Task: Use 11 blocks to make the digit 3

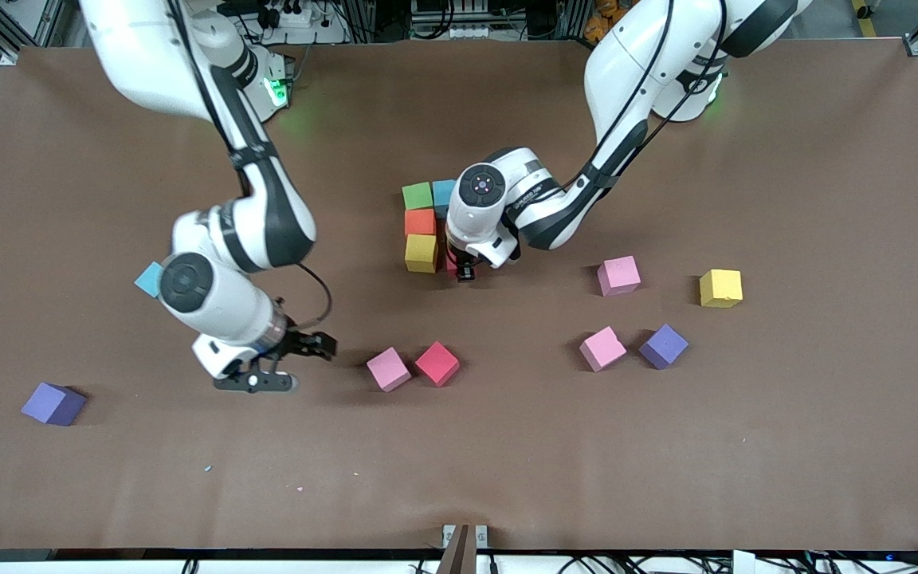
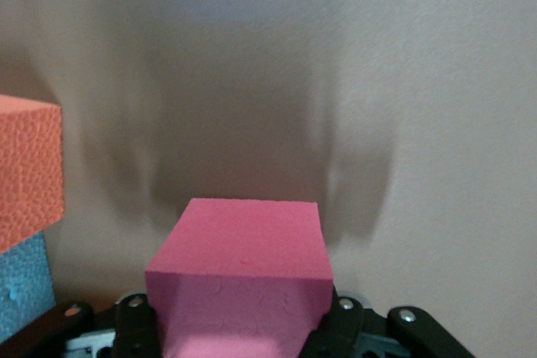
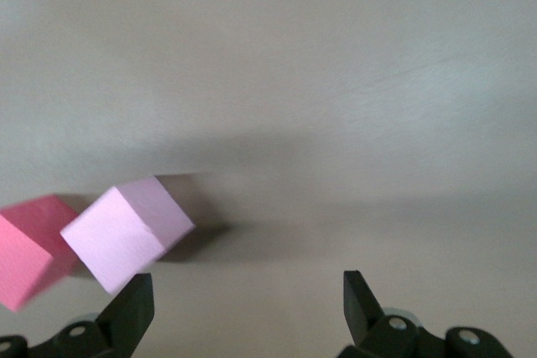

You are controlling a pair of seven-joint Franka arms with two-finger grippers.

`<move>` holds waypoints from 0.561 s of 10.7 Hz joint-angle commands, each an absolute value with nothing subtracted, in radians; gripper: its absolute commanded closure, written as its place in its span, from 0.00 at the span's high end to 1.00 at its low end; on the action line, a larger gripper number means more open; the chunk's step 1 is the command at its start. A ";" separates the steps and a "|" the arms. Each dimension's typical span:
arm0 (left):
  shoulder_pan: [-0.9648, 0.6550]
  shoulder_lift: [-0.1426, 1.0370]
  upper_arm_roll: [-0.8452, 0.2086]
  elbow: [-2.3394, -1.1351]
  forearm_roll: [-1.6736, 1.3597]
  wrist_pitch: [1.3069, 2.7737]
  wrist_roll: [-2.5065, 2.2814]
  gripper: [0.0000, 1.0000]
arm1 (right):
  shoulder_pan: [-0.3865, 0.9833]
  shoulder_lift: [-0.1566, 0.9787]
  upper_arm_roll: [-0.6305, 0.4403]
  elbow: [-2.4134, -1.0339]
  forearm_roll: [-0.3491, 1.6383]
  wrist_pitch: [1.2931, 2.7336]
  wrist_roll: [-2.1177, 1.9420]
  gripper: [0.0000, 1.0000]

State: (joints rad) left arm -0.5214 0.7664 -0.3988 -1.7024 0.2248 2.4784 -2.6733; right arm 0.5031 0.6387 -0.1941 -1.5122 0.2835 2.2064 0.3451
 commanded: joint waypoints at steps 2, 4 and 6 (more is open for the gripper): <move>-0.558 0.795 -0.384 -1.697 0.207 2.517 -2.703 0.00 | 0.508 0.744 -0.198 -1.419 0.449 2.203 0.581 1.00; -0.564 0.796 -0.382 -1.697 0.209 2.517 -2.704 0.00 | 0.528 0.767 -0.198 -1.411 0.521 2.204 0.725 1.00; -0.574 0.802 -0.382 -1.686 0.209 2.517 -2.704 0.00 | 0.528 0.794 -0.201 -1.388 0.616 2.203 0.778 1.00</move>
